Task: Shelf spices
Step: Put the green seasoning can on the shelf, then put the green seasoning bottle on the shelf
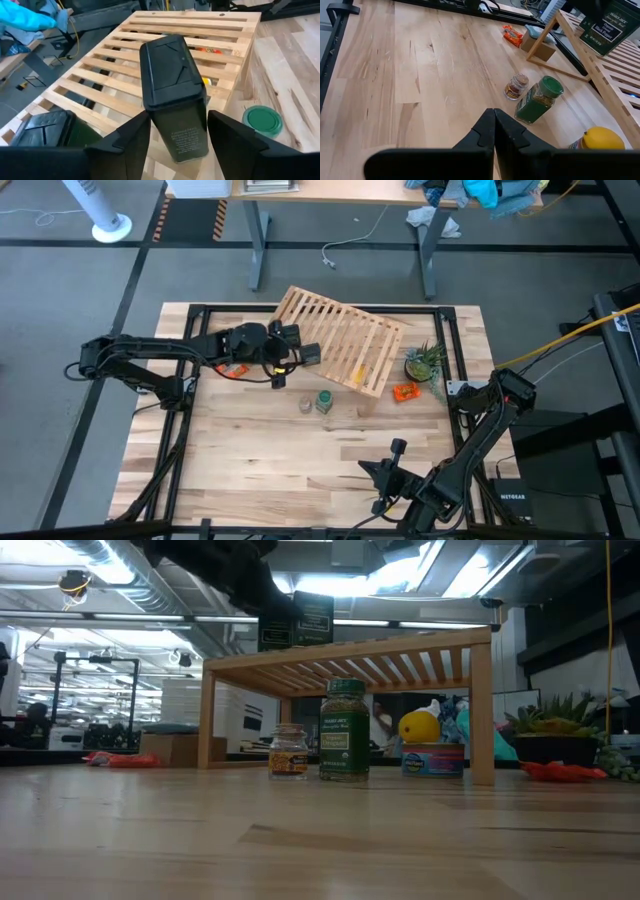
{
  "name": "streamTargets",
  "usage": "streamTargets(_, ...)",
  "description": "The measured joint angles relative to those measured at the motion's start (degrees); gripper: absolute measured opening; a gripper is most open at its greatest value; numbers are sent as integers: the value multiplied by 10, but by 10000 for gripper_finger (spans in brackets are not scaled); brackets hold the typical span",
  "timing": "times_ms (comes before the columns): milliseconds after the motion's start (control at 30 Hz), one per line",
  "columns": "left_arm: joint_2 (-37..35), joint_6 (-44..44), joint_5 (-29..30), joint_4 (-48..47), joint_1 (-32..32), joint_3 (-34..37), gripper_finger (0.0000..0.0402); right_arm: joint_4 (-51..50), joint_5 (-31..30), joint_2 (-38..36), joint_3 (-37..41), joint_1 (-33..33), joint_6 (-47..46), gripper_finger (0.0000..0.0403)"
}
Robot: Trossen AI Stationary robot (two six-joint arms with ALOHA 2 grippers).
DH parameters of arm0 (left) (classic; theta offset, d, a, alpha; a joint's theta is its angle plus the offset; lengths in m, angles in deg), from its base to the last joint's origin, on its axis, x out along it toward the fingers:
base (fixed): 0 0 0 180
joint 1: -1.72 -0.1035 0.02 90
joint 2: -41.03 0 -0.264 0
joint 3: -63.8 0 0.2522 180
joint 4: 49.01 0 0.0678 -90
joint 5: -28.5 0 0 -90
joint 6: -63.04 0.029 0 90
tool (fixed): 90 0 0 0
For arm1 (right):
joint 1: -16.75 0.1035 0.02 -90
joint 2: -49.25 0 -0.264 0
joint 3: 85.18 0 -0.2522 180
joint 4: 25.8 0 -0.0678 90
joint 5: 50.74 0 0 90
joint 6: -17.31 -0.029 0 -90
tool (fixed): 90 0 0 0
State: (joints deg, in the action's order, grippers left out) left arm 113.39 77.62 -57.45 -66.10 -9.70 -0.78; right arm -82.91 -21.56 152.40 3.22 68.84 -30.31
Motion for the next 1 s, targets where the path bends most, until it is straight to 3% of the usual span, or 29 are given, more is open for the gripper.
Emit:
streamTargets(767, 0, 2, 0, 80, 1, -1, 194, 0, 0, 0, 0, 0, 0, 5)
streamTargets(1000, -7, 5, 0, 188, 10, -1, 194, 0, 1, 0, 0, 0, 0, 5)
